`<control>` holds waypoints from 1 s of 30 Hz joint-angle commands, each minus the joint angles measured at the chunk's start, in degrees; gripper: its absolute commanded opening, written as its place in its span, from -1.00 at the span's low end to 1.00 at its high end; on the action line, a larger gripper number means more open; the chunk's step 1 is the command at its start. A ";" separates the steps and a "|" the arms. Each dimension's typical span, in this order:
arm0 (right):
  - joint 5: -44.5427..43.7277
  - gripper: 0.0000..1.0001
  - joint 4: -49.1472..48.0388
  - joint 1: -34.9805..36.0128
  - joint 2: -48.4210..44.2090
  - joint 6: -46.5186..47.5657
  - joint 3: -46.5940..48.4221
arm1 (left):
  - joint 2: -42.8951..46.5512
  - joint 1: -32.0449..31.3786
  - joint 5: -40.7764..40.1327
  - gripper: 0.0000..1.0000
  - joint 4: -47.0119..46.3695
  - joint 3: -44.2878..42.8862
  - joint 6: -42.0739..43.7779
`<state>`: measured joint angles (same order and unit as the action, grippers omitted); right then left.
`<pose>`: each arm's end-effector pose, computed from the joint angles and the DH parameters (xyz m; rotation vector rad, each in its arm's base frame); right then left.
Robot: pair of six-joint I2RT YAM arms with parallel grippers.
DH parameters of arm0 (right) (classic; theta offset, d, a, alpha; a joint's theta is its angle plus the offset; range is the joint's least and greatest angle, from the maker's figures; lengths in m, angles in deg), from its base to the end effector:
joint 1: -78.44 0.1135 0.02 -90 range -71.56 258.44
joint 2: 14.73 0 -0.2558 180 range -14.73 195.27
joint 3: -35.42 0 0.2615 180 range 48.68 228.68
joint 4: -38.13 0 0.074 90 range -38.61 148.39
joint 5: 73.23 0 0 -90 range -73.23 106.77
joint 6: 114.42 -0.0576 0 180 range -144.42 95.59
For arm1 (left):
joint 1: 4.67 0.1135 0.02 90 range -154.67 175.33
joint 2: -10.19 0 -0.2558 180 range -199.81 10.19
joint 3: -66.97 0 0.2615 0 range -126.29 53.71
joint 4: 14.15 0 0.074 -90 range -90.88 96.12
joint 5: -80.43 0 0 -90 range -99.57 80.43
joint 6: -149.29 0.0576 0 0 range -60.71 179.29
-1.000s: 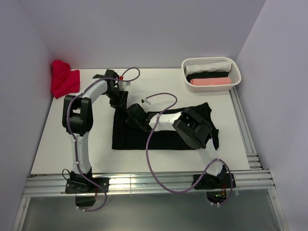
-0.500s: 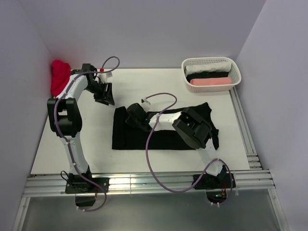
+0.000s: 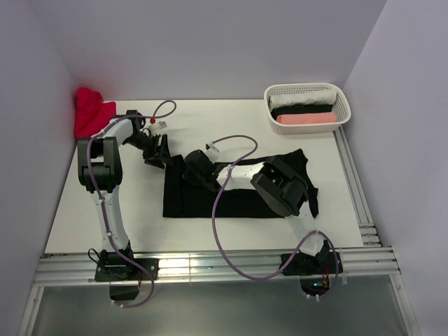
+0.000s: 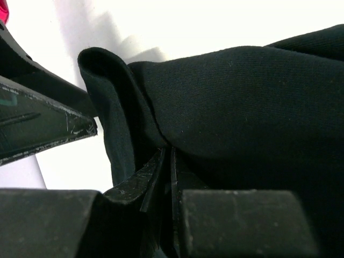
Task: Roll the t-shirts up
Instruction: Roll the tshirt
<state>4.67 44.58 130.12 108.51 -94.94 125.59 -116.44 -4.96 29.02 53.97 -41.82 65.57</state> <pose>0.3070 0.3690 0.1018 0.5114 2.3496 0.8681 0.4297 -0.0381 0.1199 0.2000 2.8649 -0.9987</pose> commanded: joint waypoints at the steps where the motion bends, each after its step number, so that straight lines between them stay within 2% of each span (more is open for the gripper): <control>1: 0.41 -0.71 1.01 -0.44 0.86 0.12 -0.61 | -2.22 -0.14 1.66 0.24 -5.19 1.31 -1.45; 6: 0.41 -0.72 1.01 -0.53 0.69 0.21 -0.70 | -3.10 -0.32 2.72 0.06 -6.69 1.66 -3.47; 9: -0.03 -0.72 1.36 -0.62 0.25 0.30 -0.53 | -3.19 -1.02 2.90 -0.19 -6.25 1.13 -3.82; 13: -0.91 -0.69 2.50 -0.62 -0.54 0.47 -0.35 | -1.78 -1.73 1.93 -0.62 -6.95 1.31 -4.88; 16: -2.22 -0.59 4.69 -0.70 -1.95 0.56 -0.18 | -0.38 -1.90 0.79 -0.78 -6.77 1.04 -5.67; 23: -8.20 -0.17 12.34 0.00 -9.15 -0.49 -0.88 | 3.23 -2.60 -4.92 -0.80 -7.65 1.57 -8.13; 26: -11.62 -0.13 17.25 0.79 -11.26 -0.85 0.43 | 3.84 -3.39 -6.50 -0.82 -6.86 1.39 -8.04; 30: -16.46 -0.11 24.90 3.25 -11.80 0.47 6.92 | 4.99 -4.10 -7.74 -0.85 -6.51 1.13 -8.48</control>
<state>-5.30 62.20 131.08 99.74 -95.37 126.81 -115.34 -8.42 23.64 48.44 -40.42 57.94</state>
